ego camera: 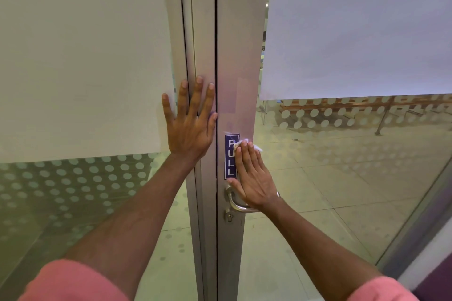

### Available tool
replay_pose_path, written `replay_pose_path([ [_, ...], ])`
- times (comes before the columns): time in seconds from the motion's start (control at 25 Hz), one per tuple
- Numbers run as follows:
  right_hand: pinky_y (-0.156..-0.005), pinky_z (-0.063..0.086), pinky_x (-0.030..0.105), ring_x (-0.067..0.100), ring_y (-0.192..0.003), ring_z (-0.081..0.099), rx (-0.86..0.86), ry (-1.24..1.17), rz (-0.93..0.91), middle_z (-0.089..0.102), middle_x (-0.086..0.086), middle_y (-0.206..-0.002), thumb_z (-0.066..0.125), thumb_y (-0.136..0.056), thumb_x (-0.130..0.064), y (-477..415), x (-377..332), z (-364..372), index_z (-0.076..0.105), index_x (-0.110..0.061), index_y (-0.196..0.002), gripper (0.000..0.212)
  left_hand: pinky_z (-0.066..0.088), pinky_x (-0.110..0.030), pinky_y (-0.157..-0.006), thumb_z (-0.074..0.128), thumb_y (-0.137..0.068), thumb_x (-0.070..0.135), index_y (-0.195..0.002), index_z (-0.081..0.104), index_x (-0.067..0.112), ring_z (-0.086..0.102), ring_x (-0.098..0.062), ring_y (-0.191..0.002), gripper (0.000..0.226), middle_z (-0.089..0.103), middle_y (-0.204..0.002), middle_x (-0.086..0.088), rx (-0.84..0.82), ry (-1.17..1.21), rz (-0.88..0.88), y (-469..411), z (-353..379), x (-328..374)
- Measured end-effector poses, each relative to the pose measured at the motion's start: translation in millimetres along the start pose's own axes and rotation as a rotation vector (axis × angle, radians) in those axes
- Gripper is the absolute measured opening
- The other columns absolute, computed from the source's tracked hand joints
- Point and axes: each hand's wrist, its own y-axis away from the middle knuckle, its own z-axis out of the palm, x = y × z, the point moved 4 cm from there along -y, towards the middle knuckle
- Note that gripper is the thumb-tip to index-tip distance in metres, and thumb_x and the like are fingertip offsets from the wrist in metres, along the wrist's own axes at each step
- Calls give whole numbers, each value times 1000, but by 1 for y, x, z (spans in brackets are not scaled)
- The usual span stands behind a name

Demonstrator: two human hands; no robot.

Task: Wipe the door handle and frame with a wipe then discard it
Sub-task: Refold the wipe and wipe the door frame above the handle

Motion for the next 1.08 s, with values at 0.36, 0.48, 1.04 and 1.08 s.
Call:
replay_pose_path([
  [0.36, -122, -14, 34, 23, -150, -14, 106, 117, -77, -20, 14, -159, 13, -97, -61, -43, 19, -30, -13, -7, -152, 81, -16, -53, -119, 18, -107, 46, -158, -3, 24, -20, -22, -150, 59, 11, -164, -6, -14, 5, -3, -1, -1, 0],
  [0.48, -123, -12, 35, 25, -150, -11, 120, 74, -36, -18, 14, -160, 16, -97, -61, -48, 16, -28, -12, -7, -152, 83, -18, -52, -119, 18, -107, 46, -158, -1, 24, -19, -22, -150, 59, 12, -164, -6, -11, -5, -6, 0, -1, -2],
  [1.04, -123, -9, 36, 26, -151, -5, 79, 89, -199, -13, 15, -161, 17, -97, -59, -53, 6, -23, -7, -5, -153, 81, -15, -52, -119, 19, -107, 46, -158, 0, 25, -16, -22, -151, 59, 11, -164, -5, -15, 14, -16, 0, -5, -1],
  [1.08, -123, -10, 36, 26, -151, -6, 48, 107, -243, -15, 15, -161, 18, -98, -58, -37, 4, -15, -8, -6, -152, 80, -15, -53, -119, 19, -107, 46, -158, 0, 25, -11, -24, -153, 59, 12, -164, -5, -17, 21, -14, -1, -5, -2],
])
